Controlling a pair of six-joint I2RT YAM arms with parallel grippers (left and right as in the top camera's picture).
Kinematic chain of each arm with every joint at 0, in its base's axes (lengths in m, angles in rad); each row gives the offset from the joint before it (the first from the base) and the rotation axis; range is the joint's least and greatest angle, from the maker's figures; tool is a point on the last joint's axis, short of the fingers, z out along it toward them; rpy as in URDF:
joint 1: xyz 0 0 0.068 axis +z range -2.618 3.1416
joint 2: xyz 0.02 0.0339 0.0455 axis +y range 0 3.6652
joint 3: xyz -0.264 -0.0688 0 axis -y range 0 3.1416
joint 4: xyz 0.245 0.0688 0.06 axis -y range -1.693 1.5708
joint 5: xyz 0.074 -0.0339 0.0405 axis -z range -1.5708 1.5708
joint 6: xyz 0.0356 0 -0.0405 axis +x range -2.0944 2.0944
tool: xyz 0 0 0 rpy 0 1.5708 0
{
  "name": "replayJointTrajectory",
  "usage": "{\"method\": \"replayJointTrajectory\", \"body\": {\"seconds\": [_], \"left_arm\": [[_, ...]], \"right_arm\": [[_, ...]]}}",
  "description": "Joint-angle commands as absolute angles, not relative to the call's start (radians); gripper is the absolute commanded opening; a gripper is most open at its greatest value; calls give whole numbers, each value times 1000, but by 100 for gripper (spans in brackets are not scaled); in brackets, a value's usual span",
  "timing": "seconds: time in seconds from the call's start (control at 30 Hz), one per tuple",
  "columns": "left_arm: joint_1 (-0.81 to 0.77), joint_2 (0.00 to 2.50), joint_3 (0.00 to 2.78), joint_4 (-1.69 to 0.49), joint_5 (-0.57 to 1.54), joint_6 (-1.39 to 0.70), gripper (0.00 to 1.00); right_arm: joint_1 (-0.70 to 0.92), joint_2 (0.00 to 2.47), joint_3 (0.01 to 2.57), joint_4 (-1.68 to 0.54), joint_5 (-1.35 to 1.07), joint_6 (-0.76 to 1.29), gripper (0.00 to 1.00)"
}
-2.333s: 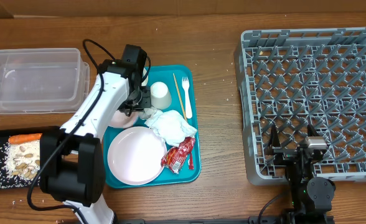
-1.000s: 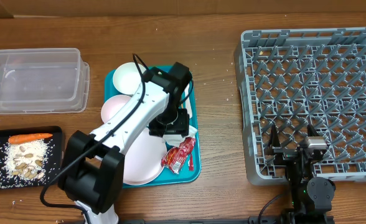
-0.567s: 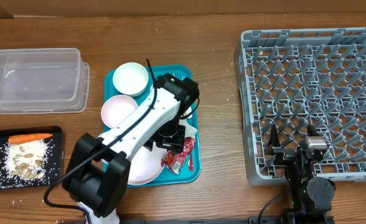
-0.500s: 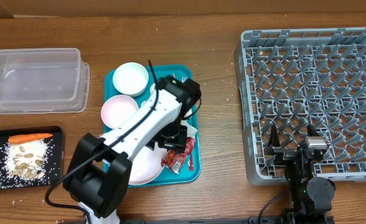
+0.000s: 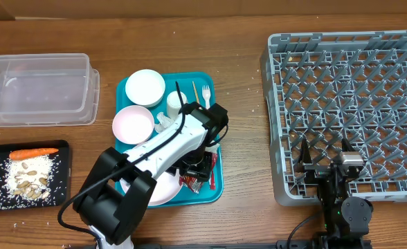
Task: Sort waste into correct bins and load items into the dishwasher
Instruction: 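Reach the left gripper to the red wrapper and grasp it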
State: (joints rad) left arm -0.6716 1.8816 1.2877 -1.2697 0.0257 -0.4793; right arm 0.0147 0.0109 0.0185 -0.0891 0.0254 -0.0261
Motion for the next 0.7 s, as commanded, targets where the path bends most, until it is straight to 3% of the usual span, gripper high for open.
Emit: {"method": "replayJointTrajectory", "body": {"seconds": [0.0,0.1,0.37,0.4,0.43,0.53,0.67], "left_arm": [[-669,1883,1268,-1259,47,-467,62],[-668,1883,1256,-1235,82,-456,52],[-668,1883,1206,-1202,126,-445,51],[-668,1883,1206,-1201,123,-445,47],[-668,1883,1206,-1198,119,-445,32],[-668,1883,1208,-1195,111,-451,9],[-668,1883,1224,-1212,101,-453,4]], "right_arm": [[20,4,8,-82,22,-30,100],[20,4,8,-82,22,-30,100],[20,4,8,-82,22,-30,100],[20,4,8,-82,22,-30,100],[20,4,8,-82,22,-30,100],[20,4,8,-82,22,-30,100],[20,4,8,-82,22,-30,100]]}}
